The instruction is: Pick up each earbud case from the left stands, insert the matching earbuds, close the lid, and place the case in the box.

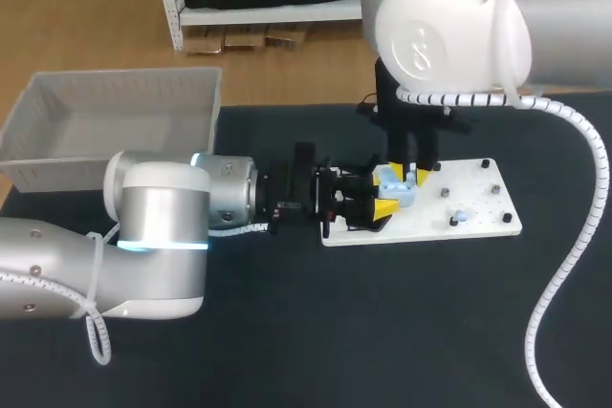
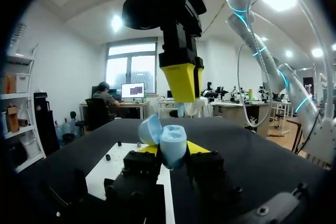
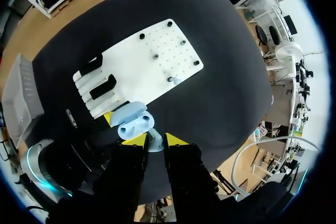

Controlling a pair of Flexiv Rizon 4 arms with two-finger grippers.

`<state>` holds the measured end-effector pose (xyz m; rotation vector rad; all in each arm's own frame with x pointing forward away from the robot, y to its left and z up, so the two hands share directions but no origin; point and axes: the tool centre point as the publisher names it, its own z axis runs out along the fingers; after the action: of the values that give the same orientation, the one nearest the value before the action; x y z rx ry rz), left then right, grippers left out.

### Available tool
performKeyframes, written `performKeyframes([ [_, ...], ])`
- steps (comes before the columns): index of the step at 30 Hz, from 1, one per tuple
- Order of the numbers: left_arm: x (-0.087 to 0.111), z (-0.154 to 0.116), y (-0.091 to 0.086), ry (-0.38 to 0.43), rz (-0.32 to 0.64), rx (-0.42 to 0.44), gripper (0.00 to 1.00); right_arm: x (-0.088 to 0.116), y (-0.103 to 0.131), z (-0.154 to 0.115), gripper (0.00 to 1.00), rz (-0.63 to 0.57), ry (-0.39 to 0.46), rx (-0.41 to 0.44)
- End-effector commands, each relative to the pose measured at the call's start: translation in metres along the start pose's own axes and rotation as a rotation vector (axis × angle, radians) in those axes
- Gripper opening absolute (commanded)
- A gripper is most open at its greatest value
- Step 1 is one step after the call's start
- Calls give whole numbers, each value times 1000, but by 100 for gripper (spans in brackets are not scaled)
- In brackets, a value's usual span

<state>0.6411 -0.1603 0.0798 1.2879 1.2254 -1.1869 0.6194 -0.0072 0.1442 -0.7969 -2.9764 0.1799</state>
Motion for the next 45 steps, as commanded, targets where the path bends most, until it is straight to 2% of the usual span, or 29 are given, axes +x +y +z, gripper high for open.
performKeyframes([
  [1,0,0,1,3,-2,1,0,-3,5,0,0,-3,7,10],
  [45,0,0,1,3,-2,1,0,-9,8,11,0,-11,24,42],
])
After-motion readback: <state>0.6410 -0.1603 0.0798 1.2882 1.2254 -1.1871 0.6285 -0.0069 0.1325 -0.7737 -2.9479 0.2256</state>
